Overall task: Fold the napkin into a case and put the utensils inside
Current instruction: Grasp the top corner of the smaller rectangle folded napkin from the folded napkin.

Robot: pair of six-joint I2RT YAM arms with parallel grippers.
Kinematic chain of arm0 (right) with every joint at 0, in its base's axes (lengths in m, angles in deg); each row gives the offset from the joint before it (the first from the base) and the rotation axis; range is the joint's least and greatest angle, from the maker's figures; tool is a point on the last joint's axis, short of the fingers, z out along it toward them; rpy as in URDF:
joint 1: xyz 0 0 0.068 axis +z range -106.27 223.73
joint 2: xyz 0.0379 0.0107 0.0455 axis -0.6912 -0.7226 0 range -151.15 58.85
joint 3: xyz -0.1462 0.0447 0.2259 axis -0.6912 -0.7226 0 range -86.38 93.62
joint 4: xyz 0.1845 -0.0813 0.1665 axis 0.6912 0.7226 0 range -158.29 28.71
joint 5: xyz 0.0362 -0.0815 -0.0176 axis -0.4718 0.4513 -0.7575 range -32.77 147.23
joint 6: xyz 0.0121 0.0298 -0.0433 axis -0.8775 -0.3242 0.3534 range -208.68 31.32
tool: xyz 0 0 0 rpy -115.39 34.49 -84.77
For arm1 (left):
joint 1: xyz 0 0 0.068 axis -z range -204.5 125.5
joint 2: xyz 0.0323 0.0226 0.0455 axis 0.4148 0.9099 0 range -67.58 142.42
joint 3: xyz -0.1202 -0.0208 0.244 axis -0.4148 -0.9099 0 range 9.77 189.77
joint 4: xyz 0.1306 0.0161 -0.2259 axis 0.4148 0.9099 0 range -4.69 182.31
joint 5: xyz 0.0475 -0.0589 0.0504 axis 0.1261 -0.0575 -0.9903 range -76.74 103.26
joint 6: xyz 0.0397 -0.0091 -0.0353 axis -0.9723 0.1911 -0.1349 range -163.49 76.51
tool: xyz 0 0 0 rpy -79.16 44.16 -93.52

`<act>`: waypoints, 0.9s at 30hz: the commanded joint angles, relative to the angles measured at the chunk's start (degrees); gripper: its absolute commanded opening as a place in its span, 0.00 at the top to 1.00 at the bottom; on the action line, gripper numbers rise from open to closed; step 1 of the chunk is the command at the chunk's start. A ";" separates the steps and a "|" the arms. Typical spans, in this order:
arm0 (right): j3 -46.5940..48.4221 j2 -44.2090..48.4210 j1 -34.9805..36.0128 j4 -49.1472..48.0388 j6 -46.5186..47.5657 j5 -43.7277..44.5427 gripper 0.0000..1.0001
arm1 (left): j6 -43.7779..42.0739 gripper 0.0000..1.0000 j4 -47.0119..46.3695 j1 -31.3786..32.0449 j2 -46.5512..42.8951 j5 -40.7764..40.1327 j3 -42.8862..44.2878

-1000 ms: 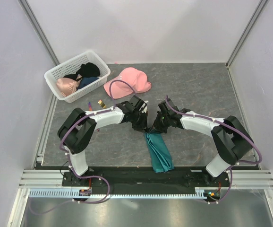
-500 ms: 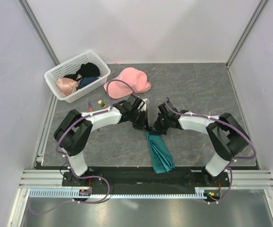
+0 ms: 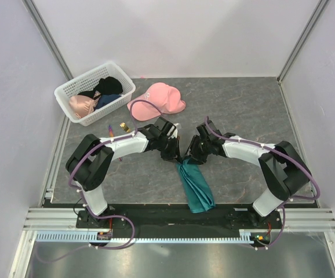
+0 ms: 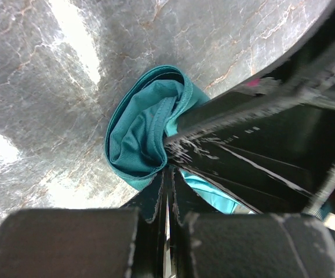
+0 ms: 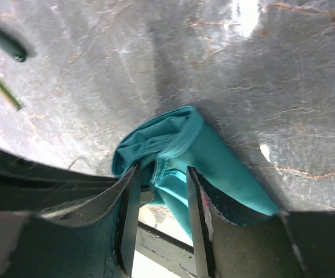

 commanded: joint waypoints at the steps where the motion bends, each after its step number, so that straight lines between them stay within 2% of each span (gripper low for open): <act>1: 0.19 3.18 0.63 -0.37 1.69 -2.47 0.55 | 1.01 0.98 -2.32 0.49 -1.27 1.38 0.51; 3: -0.16 3.18 0.63 -0.55 1.96 -2.38 0.57 | 0.92 0.98 -2.23 0.40 -1.18 1.37 0.69; 6: 0.27 2.13 0.63 -0.90 2.31 -2.20 0.68 | 1.10 0.98 -2.23 0.49 -1.27 1.38 0.60; 7: 0.28 1.52 0.54 -1.25 2.22 -2.29 0.79 | 1.01 0.98 -2.31 0.40 -1.18 1.38 0.51; 10: 0.19 0.55 0.63 -1.86 2.22 -2.03 1.00 | 1.01 0.98 -2.31 0.40 -1.10 1.29 0.43; 17: -1.48 -0.51 0.63 -2.92 1.96 -1.50 1.00 | 0.92 0.98 -2.32 0.40 -0.22 1.29 0.78; 19: -1.83 -1.65 0.89 -5.28 0.99 -2.03 1.00 | 0.92 0.98 -2.32 0.40 0.13 1.37 0.86; 23: -3.15 -4.63 1.77 -14.07 -7.25 -3.87 1.00 | 1.10 0.98 -2.23 0.40 0.57 0.06 0.43; 27: -2.10 -3.95 0.46 -11.55 -5.43 -3.00 0.99 | 1.10 0.98 -2.05 0.31 1.19 -0.73 0.25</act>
